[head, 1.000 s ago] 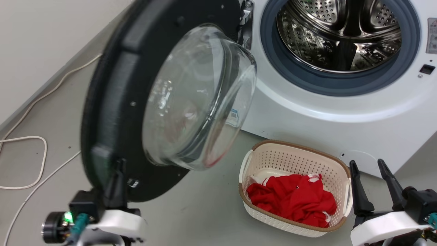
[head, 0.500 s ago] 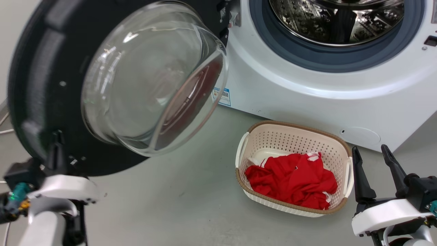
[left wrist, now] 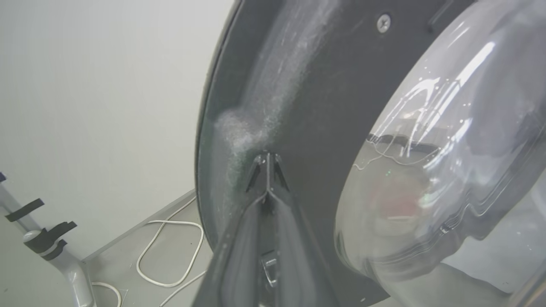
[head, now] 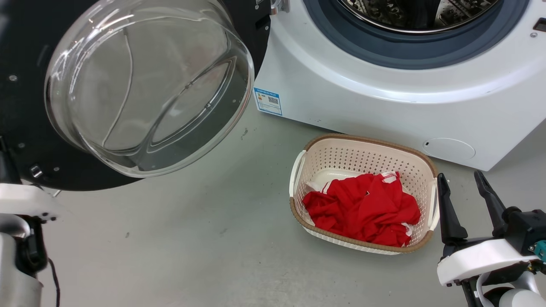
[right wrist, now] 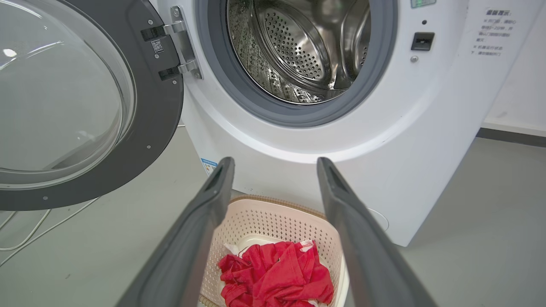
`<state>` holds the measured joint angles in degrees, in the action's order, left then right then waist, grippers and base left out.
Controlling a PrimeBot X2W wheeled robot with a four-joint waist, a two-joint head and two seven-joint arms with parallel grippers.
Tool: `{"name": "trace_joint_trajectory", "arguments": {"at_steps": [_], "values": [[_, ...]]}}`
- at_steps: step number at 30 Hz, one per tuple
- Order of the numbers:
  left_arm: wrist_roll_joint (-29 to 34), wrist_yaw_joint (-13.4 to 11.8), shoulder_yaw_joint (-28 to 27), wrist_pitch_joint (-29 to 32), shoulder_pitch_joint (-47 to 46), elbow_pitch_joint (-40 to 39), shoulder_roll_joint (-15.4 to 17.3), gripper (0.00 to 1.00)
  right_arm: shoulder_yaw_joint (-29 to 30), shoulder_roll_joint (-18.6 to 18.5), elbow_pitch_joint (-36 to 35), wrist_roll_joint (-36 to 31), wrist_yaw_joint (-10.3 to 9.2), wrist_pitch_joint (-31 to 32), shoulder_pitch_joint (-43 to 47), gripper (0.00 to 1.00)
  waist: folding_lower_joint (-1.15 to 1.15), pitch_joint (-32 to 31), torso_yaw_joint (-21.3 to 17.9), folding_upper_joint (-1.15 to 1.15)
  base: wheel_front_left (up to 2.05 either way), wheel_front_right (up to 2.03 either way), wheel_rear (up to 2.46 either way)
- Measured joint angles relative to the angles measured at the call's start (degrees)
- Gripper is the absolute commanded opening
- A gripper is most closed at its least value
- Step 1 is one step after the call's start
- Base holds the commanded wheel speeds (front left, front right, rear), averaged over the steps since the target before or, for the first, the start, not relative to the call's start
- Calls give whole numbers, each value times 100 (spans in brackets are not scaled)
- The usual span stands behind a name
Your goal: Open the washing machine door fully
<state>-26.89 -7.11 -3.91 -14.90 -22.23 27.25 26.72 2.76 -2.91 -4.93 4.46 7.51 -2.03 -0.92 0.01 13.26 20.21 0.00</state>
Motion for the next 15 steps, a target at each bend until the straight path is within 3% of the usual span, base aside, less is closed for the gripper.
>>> {"name": "trace_joint_trajectory", "arguments": {"at_steps": [8, 15], "values": [[246, 82, -333, -8, -86, 186, -1, 0, -3, 0, 146, 49, 0, -125, -34, 100, 0, -62, -107, 0, 0, 0, 0], [728, -46, -613, -15, 701, -713, -387, 0, -2, 0, 355, 135, 0, -288, 19, 100, 0, -364, -195, 0, 0, 0, 0]]}}
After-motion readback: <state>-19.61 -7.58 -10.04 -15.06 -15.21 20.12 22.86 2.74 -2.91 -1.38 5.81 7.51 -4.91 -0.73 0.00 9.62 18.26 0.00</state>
